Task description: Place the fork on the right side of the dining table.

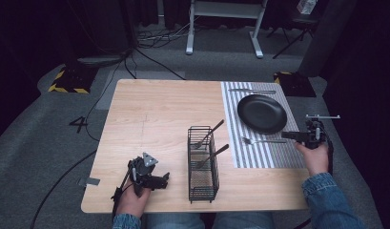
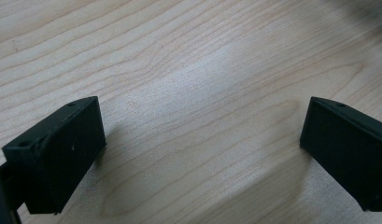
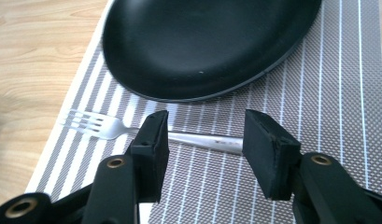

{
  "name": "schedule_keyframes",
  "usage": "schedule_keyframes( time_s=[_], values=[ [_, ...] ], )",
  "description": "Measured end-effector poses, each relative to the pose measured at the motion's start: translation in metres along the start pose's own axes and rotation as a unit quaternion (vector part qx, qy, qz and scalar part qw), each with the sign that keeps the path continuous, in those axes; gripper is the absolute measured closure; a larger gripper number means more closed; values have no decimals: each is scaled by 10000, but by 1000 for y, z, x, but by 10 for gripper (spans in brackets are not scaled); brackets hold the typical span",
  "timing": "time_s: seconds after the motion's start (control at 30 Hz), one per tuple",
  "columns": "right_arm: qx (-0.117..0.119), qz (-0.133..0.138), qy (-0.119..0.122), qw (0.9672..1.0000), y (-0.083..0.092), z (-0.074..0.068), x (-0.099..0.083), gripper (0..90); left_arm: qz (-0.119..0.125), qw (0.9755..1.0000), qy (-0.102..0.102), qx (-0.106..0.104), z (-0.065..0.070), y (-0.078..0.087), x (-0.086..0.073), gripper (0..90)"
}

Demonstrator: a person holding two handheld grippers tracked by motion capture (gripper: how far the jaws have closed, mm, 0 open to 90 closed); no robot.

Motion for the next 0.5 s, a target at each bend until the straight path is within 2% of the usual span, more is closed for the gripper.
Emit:
schedule_keyframes(
  time_s=[0.13, 0.2, 0.23, 0.27, 0.33, 0.5],
  values=[
    [71, 101, 104, 9999, 7, -10, 4, 495, 0, 10000, 0, 0, 0, 0, 0, 2],
    [199, 196, 214, 9994, 14, -21, 6, 487, 0, 10000, 0, 0, 0, 0, 0, 2],
    [199, 196, 214, 9994, 14, -21, 6, 487, 0, 10000, 0, 0, 0, 0, 0, 2],
    [277, 266, 288, 9988, 19, -28, 7, 483, -1, 10000, -1, 0, 0, 0, 0, 2],
    [297, 273, 321, 9987, 20, -31, 8, 481, 0, 10000, 0, 0, 0, 0, 0, 2],
    [442, 367, 567, 9967, 30, -49, 9, 475, 1, 10000, -1, 3, 0, 0, 0, 2]
  ],
)
Point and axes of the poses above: each handheld gripper's, and its own axes: y roughly backward along the jaws, x roughly out of its top, z roughly to its right, the point moved 9 cm from there along -y, roughly forward along the jaws, and after that the axes turned 1 degree about -x, right-handed, at the moved point
